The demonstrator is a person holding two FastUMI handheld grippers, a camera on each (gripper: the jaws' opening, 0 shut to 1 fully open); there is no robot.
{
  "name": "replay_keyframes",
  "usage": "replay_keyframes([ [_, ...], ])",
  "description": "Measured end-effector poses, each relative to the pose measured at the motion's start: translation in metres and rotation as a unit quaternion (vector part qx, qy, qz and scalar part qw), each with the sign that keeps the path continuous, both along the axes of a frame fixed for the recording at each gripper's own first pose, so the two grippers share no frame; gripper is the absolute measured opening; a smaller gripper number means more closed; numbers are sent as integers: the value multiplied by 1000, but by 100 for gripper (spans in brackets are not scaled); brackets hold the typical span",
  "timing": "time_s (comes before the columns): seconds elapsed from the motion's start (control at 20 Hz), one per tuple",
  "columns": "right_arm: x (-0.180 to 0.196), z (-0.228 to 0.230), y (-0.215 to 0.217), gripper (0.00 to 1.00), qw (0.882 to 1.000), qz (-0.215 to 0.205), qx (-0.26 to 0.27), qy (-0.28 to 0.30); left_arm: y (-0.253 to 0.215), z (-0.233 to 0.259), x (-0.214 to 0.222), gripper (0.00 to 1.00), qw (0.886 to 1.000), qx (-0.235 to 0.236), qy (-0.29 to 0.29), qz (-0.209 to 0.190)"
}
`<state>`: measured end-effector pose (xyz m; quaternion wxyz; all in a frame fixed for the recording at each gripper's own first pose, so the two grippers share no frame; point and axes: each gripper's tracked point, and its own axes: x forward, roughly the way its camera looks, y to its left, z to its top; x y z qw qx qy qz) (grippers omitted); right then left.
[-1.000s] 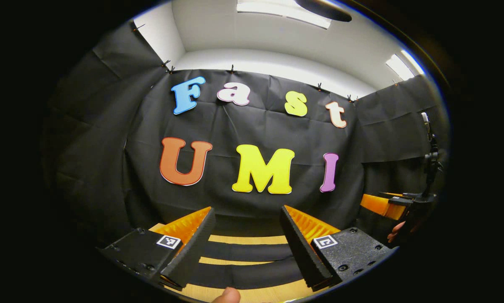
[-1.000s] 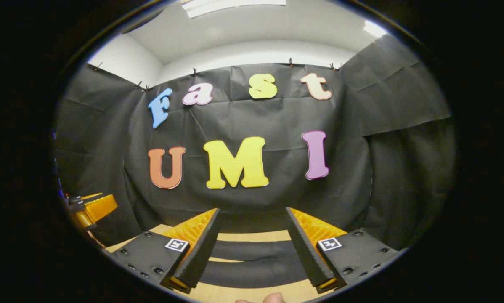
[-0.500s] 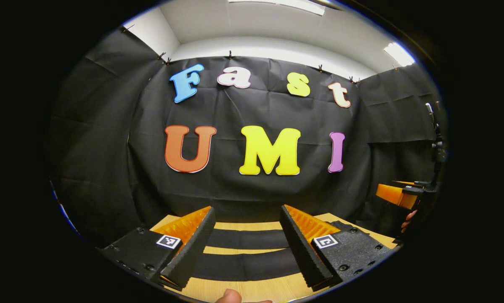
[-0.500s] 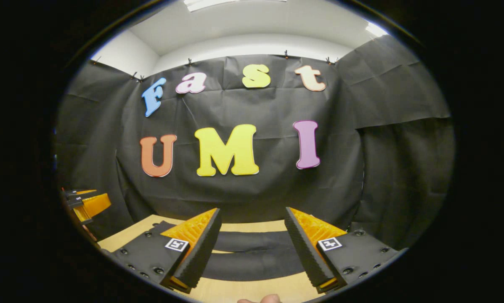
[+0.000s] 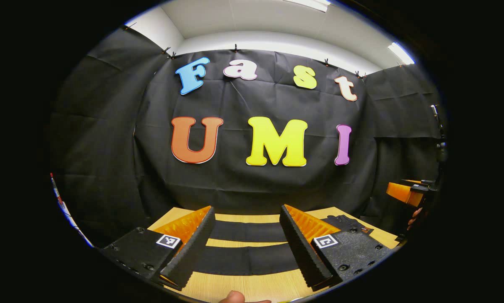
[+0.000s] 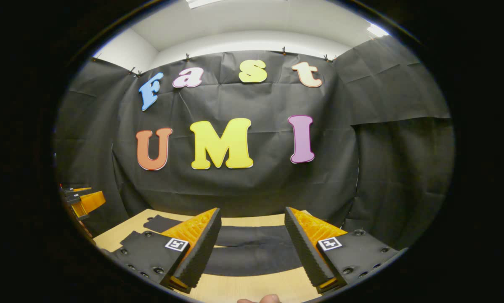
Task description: Grasp the waist and the cuffs of the jeans and fold them to make the two legs overlap; first hold the waist and fold one-third of the jeans toward the cuffs, then hold the cuffs and fold the remaining one-third in the same direction to finish folding.
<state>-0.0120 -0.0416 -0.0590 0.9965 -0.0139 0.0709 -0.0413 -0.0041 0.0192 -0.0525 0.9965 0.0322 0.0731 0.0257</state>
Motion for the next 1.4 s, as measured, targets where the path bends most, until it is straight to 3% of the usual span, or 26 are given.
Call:
replay_keyframes([
  [0.15,-1,-8,-5,94,1000,-6,3,10,1,-10,-5,99,1000,0,12,0],
  [0.3,0,-27,-30,94,999,-37,16,37,7,-28,-9,99,999,-10,34,4],
  [0.45,1,-60,-73,94,990,-82,68,97,18,-63,-12,99,995,-36,88,16],
  [0.6,6,-111,-140,96,962,-150,152,170,29,-83,-11,99,990,-61,122,42],
  [0.65,10,-131,-165,94,949,-170,188,189,30,-84,-7,98,989,-62,124,46],
  [0.7,16,-149,-186,98,934,-185,228,204,29,-83,-1,98,990,-60,122,49],
  [0.8,34,-186,-223,93,903,-217,291,230,18,-86,15,98,990,-55,123,44],
  [0.9,52,-220,-259,98,877,-255,324,248,6,-93,33,98,990,-51,128,40],
  [0.95,61,-238,-278,93,868,-269,328,258,-2,-98,42,98,989,-50,134,39],
  [1.0,71,-252,-293,98,863,-275,327,268,-11,-102,51,98,988,-54,139,39],
  [1.2,96,-293,-314,98,843,-274,345,308,-40,-123,81,98,981,-90,161,54],
  [1.25,99,-304,-311,92,837,-271,353,320,-44,-128,86,98,979,-96,167,61],
  [1.3,103,-313,-305,98,832,-263,361,329,-47,-131,90,98,977,-100,173,69],
  [1.35,105,-318,-297,92,827,-252,368,342,-48,-135,93,98,976,-101,179,78],
  [1.4,114,-321,-299,97,834,-248,363,333,-48,-138,95,98,974,-100,182,87],
])
